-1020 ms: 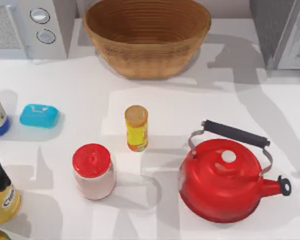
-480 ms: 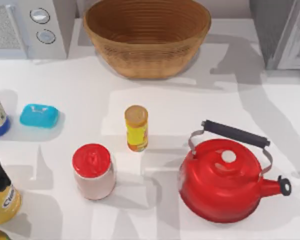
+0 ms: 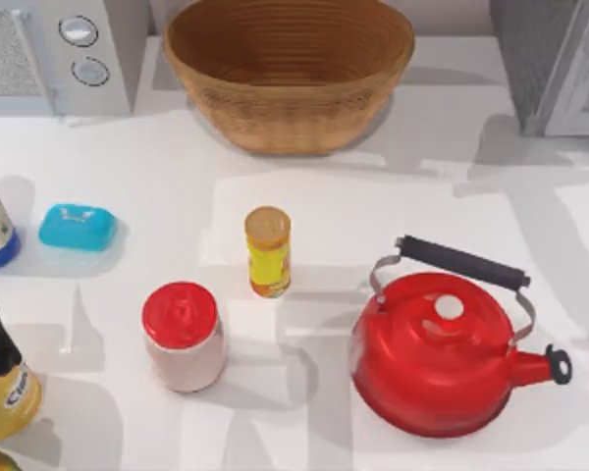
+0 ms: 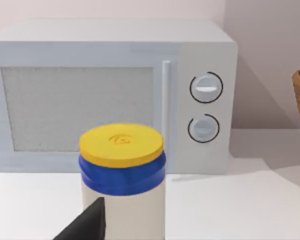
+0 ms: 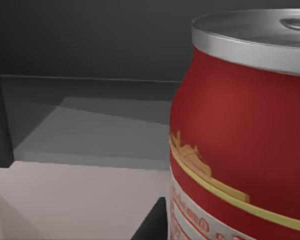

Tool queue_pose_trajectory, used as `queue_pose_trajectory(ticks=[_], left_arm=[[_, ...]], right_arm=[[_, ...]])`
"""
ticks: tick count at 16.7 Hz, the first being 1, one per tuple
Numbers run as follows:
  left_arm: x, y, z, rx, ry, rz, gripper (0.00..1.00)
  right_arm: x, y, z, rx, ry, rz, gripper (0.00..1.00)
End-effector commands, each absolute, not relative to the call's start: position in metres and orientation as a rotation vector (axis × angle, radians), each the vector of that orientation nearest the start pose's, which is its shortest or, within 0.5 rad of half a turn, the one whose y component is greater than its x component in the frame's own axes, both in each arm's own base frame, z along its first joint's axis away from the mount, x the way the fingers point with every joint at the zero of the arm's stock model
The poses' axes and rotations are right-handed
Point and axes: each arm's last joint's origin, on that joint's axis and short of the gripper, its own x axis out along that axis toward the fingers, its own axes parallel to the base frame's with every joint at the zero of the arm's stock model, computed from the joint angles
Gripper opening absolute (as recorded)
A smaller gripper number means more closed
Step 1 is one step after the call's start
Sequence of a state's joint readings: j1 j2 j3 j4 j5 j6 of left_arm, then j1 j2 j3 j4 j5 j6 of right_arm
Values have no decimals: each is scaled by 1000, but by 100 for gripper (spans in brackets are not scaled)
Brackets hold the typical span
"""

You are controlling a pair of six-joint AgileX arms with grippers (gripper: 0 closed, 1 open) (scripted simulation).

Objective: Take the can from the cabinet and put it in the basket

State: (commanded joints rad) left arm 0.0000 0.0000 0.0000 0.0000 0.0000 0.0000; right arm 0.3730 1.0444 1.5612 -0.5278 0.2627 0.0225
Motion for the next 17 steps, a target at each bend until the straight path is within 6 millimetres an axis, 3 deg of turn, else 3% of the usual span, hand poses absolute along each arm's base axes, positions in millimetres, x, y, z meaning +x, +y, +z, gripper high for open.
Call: queue_pose_trajectory(ticks=[3,8,11,14,17], left_arm=[[106,-1,160,0,0,0,100],[106,-1,160,0,0,0,100],[106,-1,160,0,0,0,100],[106,-1,160,0,0,0,100],[106,-1,160,0,0,0,100]], right_arm=[[148,42,436,1,54,138,0],[120,18,302,4,99,119,0],[110,8,234,6,77,82,0],[106,3,187,4,35,39,0],[106,-1,163,1,5,6,0]])
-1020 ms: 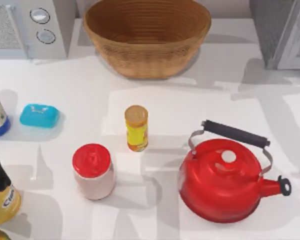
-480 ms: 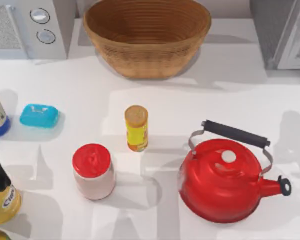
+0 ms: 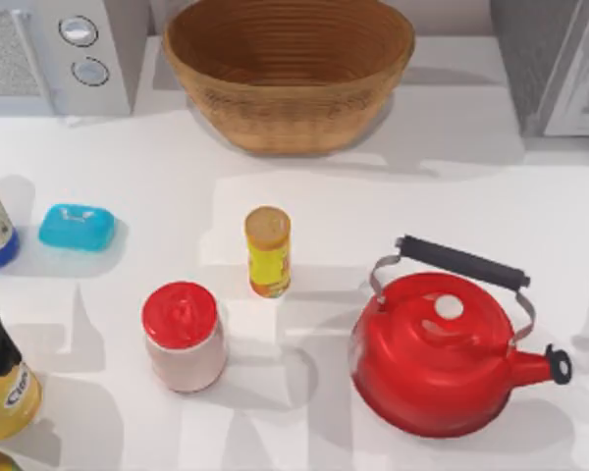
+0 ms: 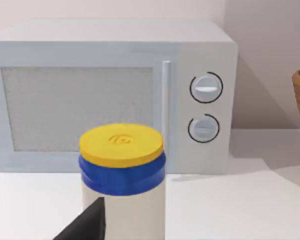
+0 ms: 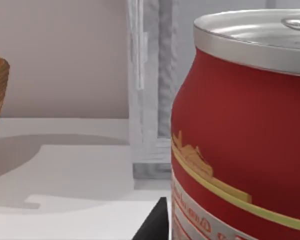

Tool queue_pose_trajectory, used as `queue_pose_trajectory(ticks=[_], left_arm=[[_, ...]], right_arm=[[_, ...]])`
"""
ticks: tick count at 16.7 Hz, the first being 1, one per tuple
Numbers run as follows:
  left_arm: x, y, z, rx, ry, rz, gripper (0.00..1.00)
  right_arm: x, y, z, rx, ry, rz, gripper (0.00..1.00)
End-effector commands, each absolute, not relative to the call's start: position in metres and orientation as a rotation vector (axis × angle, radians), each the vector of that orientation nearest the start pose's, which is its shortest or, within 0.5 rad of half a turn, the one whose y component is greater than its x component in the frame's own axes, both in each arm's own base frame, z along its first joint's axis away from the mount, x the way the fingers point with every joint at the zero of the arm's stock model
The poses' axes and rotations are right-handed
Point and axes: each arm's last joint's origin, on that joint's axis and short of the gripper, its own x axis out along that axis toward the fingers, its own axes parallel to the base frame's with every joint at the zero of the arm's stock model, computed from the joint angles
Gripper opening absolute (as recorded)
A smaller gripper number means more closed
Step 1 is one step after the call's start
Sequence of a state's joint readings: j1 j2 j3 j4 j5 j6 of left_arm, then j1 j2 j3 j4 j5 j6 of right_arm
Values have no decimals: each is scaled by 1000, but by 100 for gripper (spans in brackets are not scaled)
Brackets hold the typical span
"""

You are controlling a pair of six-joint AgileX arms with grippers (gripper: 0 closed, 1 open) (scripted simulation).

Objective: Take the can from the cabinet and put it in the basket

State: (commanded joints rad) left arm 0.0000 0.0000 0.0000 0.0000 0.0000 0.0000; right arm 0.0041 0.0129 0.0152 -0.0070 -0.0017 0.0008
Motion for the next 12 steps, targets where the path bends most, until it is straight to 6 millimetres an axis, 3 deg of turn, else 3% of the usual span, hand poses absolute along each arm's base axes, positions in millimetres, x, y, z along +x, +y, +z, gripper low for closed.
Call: queue_pose_trajectory(ticks=[8,12], left_arm=[[106,-1,160,0,0,0,100],[106,-1,160,0,0,0,100]], right_arm=[[107,0,160,2,13,5,0],[110,4,201,3,-25,8,0]])
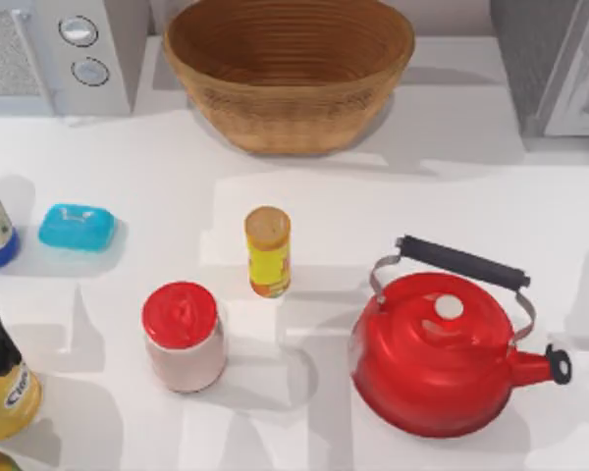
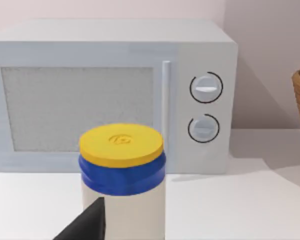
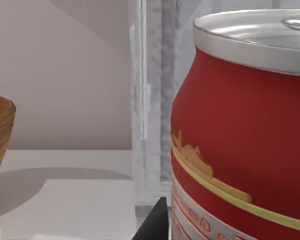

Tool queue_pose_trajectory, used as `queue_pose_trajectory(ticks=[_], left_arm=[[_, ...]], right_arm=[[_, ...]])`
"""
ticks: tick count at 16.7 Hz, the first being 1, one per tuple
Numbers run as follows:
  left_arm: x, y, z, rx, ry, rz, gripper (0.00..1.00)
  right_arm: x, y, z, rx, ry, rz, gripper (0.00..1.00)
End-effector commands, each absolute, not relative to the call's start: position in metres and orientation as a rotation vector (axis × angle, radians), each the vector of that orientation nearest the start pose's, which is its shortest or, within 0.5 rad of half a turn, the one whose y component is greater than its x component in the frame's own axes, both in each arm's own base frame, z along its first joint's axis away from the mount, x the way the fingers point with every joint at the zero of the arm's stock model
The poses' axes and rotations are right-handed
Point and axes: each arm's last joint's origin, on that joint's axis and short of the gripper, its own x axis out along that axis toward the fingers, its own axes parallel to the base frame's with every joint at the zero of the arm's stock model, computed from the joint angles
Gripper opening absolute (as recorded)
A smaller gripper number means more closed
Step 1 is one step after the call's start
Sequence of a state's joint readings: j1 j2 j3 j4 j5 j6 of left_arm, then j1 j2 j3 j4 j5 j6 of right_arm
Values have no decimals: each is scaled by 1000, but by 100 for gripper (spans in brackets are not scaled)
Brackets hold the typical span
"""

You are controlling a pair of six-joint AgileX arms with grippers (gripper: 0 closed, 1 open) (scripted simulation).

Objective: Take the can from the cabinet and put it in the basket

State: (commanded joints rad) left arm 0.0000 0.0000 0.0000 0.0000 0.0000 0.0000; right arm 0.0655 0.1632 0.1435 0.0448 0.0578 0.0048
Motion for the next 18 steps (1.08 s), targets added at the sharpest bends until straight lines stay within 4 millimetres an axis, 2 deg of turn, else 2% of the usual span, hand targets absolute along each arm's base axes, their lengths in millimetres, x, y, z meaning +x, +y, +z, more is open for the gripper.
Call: queue_pose_trajectory(ticks=[3,5,8,10,12,14,16,18], left_arm=[[106,-1,160,0,0,0,100],[106,-1,160,0,0,0,100],[106,-1,160,0,0,0,100],[106,-1,160,0,0,0,100],[106,-1,160,0,0,0,100],[106,-1,160,0,0,0,100],[106,-1,160,0,0,0,100],[106,-1,160,0,0,0,100]], right_arm=[[126,13,252,7,-49,8,0],[150,24,288,9,-52,7,0],[205,54,332,9,-41,4,0],[251,85,348,8,-29,3,0],[298,124,351,5,-18,3,0],[341,169,341,2,-8,3,0],[375,214,321,0,-2,3,0],[399,256,295,-2,4,3,0]])
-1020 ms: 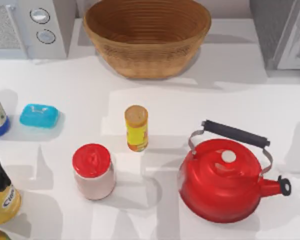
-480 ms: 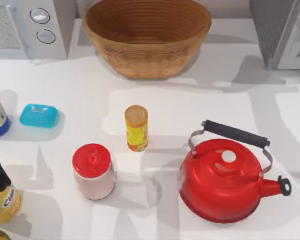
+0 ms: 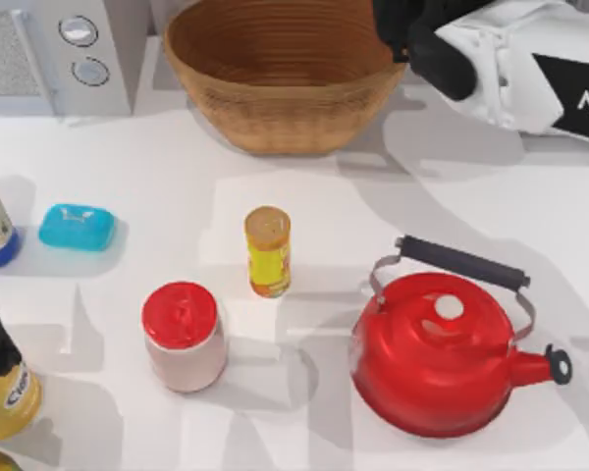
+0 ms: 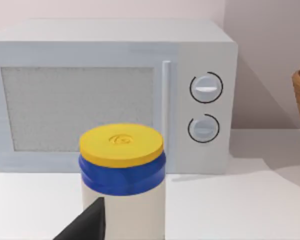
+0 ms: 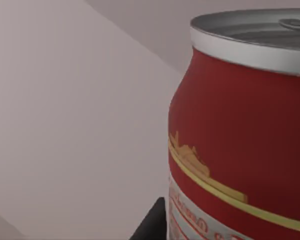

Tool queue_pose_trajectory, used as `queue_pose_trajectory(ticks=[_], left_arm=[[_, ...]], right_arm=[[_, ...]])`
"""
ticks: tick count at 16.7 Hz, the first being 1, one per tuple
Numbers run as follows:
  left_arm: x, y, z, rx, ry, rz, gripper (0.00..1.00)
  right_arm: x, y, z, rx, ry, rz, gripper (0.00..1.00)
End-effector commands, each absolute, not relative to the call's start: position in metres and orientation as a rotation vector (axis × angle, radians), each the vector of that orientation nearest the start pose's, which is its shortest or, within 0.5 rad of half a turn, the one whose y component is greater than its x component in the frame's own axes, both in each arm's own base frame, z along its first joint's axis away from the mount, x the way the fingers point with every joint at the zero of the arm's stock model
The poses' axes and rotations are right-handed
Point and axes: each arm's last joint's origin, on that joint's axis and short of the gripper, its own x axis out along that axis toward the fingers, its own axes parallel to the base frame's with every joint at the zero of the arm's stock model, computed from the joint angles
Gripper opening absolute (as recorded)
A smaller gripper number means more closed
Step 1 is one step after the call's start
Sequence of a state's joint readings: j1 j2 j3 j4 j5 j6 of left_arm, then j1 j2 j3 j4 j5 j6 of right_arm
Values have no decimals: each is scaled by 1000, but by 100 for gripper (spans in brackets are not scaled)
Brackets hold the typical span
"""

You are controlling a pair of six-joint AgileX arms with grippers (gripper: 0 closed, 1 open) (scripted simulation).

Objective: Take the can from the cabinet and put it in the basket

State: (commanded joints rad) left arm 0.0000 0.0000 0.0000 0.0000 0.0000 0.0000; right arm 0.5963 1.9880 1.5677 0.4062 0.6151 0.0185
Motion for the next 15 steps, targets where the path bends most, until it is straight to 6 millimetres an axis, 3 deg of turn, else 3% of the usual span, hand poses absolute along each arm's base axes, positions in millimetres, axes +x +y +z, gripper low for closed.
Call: queue_pose_trajectory(ticks=[3,6,15], left_arm=[[106,-1,160,0,0,0,100],[106,-1,160,0,0,0,100],[106,-1,160,0,0,0,100]], right_arm=[[418,305,257,0,5,4,0],[423,331,235,5,1,4,0],[431,335,226,1,8,4,0]])
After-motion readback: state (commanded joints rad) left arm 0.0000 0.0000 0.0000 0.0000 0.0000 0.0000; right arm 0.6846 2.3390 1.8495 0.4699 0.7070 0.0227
